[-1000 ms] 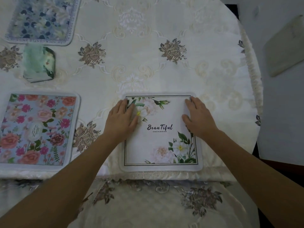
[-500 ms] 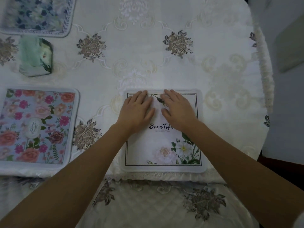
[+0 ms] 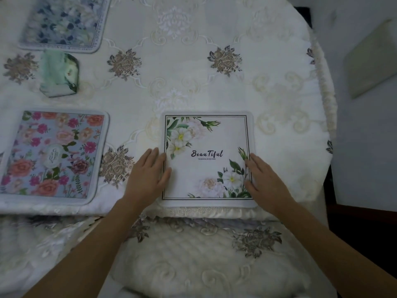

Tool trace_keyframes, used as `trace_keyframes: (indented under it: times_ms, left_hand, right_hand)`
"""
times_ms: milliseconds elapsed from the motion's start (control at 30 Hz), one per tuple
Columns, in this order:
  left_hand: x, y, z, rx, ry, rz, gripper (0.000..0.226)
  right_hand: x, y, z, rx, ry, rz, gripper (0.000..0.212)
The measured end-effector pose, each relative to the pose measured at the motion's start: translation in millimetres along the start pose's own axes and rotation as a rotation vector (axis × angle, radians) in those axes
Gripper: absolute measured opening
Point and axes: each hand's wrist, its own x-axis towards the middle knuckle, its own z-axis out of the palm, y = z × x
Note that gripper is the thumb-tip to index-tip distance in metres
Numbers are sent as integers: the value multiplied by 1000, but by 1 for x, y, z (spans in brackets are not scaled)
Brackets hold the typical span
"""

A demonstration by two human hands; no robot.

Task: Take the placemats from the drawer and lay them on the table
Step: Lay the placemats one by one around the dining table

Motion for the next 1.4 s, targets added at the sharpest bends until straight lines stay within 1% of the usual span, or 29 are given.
trace_keyframes:
  times_ms: [100,167,300,400,500,600,667,767,833,933,1100,1400]
  left_hand:
    - [-31,4,7,-33,-52,-24,78]
    - [-48,10,8,-12,-79,-21,83]
    - [-63,17,6,10,-122,-44,89]
    - [-67,25,6,18,-103,7,77]
    - [-72,47,8,21,-105,126,65]
    - [-79,71,12,26,-110,235,63]
    - [-82,78,18,35,-135,247,62]
    - [-87,76,24,48,-155,208,66]
    - [-90,70,23,48,-143,184,67]
    - [-93,54,19,60,-113,165,67]
    - [-99,32,15,59,-113,102,71]
    - [-99,31,15,50,-78,90,64]
  right_hand:
    - [-39,-3,18,31,-34,16,62]
    - [-57,-4,27,13,-43,22,62]
    - [-68,-8,32,-12,-14,19,59]
    - [-64,-21,28,-49,28,-4,59]
    - [-61,-48,27,-92,-4,-109,56]
    - [-60,-74,37,-113,-62,-198,56]
    - [-59,-82,46,-132,-96,-220,56]
    - [-63,-81,51,-153,-116,-197,64]
    - [-69,-74,49,-136,-92,-156,68]
    - [-76,-55,42,-136,-62,-92,57]
    - [-84,-25,35,-135,-76,15,59]
    - [-86,-29,32,-84,-51,39,59]
